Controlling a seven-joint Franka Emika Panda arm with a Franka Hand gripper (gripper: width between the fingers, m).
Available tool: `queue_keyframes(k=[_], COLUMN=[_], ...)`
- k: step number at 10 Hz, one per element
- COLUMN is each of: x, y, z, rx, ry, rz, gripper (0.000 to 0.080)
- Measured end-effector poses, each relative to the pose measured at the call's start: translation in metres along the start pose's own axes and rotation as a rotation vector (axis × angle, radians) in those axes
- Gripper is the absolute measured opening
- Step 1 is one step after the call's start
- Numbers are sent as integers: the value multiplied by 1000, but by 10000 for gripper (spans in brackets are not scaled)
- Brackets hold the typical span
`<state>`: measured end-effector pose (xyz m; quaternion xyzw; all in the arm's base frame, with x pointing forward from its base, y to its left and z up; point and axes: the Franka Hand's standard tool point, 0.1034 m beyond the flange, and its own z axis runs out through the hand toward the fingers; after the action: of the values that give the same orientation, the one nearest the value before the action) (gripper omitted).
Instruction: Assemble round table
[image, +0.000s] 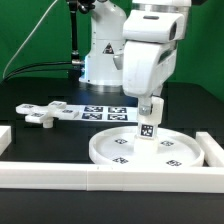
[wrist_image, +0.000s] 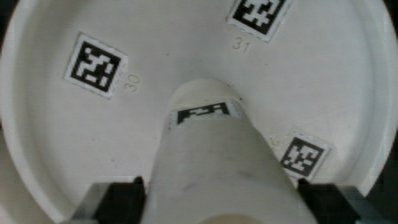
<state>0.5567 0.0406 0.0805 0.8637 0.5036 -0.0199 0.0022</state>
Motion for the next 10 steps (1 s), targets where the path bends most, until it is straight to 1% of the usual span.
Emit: queue_keyframes(k=[2, 4, 7, 10], x=[0, 0, 0, 0], y=[0, -1, -1, -1], z=[0, 1, 1, 1], rx=[0, 18, 35, 43], ry=[0, 15, 26, 27], rz=[104, 377, 743, 931], gripper=[407, 407, 407, 407])
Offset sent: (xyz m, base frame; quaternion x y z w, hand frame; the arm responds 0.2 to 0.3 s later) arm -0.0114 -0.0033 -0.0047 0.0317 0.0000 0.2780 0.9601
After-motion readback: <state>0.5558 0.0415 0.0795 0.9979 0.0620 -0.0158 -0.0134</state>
